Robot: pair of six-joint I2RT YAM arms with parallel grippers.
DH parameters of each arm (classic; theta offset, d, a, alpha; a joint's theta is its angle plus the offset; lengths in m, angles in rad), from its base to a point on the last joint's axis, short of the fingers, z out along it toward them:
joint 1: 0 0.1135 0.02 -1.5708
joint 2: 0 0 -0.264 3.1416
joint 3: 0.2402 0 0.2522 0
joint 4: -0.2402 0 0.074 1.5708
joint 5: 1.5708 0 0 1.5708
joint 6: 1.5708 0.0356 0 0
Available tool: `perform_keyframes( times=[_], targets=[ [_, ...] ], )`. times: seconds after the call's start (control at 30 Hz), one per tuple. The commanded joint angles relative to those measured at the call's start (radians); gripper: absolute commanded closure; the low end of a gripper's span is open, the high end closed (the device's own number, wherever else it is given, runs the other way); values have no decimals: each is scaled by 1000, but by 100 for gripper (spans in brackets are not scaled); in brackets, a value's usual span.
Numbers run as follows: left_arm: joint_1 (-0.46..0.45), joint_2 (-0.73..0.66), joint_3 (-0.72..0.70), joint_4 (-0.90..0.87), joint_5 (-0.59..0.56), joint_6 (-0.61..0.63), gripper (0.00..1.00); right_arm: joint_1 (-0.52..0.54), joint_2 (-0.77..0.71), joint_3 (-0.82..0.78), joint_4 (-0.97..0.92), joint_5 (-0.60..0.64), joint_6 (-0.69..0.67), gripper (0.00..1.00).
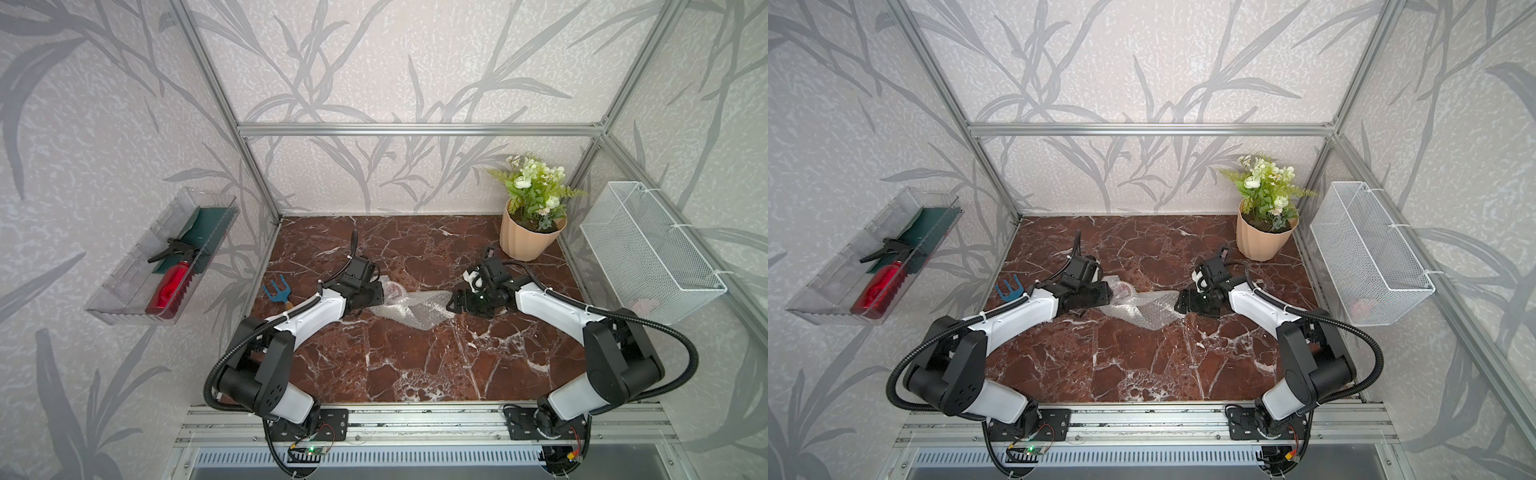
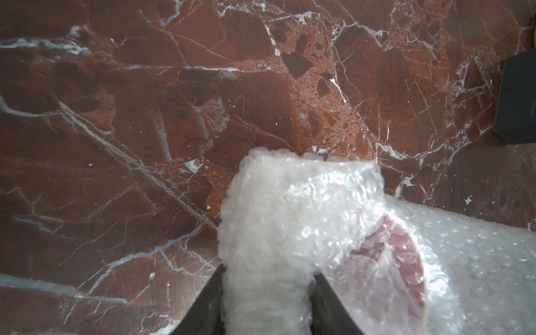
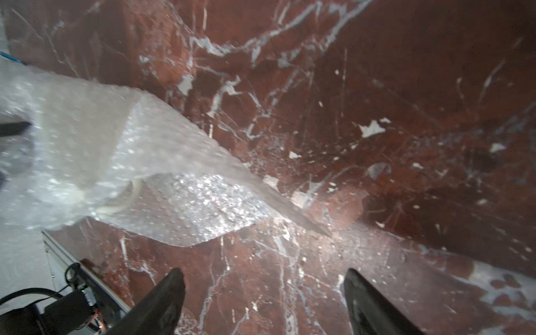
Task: Wrap mugs in bubble wrap
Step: Wrap the mug in bubble wrap.
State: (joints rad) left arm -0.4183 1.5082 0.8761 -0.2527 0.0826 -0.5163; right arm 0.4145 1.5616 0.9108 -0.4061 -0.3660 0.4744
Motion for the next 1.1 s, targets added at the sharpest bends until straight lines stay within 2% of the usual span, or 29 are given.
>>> perform_keyframes(
  times=[0.0,0.1,0.2,0.27,0.33,0.43,0.57,0.7,0.83,1.07],
  targets=[
    [-5,19,2,-71,-35,2,59,-9,41,1,94,38,-61,14],
    [-6,21,2,-70,-35,4,59,-13,78,-13,205,17,-67,14],
    [-7,24,3,-68,-35,2,60,-13,105,-8,286,-29,-57,23],
    [-6,25,4,-65,-35,-1,60,-13,105,-10,311,-47,-49,36],
    [-7,26,3,-62,-37,-2,60,-12,76,-27,332,-74,-34,57],
    [-7,26,2,-57,-39,-5,60,4,6,-31,284,-97,-35,81],
    [-8,25,1,-54,-42,-7,60,58,-77,-6,186,-145,-40,99],
    [-12,23,-5,-47,-44,-4,61,152,-81,59,167,-222,-22,100],
    [-16,26,-8,-34,-47,-3,61,237,12,151,230,-296,6,100],
    [-22,22,-18,-12,-42,-1,61,284,206,298,330,-320,51,100]
  ],
)
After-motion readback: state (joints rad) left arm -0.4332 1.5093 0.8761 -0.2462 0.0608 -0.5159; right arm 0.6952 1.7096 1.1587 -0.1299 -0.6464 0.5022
